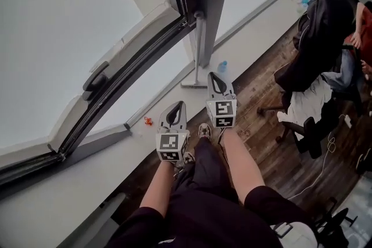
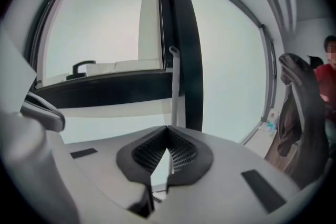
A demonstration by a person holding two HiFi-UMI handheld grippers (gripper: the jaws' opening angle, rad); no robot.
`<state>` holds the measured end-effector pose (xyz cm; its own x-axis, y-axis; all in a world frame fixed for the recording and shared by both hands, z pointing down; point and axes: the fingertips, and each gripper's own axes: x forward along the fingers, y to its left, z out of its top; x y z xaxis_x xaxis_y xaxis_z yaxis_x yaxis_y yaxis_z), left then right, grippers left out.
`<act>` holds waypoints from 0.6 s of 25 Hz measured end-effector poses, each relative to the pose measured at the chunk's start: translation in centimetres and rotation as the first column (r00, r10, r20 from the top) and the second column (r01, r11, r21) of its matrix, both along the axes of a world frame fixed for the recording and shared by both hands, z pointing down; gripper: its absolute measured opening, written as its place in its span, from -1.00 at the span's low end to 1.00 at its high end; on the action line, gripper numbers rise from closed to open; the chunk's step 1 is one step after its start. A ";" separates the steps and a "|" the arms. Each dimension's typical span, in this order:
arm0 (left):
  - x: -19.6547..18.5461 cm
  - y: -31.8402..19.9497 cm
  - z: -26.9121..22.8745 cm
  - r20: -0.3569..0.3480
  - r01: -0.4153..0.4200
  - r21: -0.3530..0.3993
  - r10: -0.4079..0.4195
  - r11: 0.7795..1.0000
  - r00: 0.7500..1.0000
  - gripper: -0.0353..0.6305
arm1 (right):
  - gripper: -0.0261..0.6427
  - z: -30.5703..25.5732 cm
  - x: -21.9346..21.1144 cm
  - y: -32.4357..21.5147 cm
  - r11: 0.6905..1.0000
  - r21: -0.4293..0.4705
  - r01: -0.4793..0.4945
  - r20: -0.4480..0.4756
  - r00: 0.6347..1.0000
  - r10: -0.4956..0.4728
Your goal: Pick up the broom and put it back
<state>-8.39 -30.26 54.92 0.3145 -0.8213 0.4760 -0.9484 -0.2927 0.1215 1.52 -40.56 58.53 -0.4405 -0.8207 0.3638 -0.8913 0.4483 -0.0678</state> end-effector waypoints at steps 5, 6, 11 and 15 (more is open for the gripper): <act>0.3 2.2 -2.5 -0.030 -0.010 0.048 0.011 0.999 0.999 -0.89 | -0.86 -5.9 -0.3 5.6 0.997 0.083 -0.004 0.013 1.000 0.003; 0.4 2.6 -3.2 -0.031 -0.019 0.065 0.021 0.998 0.999 -0.89 | -0.86 -7.1 -0.5 6.6 0.995 0.101 0.002 0.010 1.000 -0.003; 0.7 5.9 -6.2 -0.043 -0.037 0.131 0.043 0.991 0.998 -0.89 | -0.86 -11.0 -0.8 11.5 0.987 0.162 0.007 0.008 1.000 -0.008; 0.2 9.0 -7.5 -0.040 -0.050 0.149 0.056 0.988 0.998 -0.89 | -0.86 -12.5 -1.2 15.3 0.984 0.176 0.007 0.005 1.000 -0.008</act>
<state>-8.18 -21.24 47.45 0.3774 -0.8632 0.3353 -0.9258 -0.3602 0.1148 0.31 -25.23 46.03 -0.4488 -0.8683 0.2113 -0.8876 0.4606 0.0075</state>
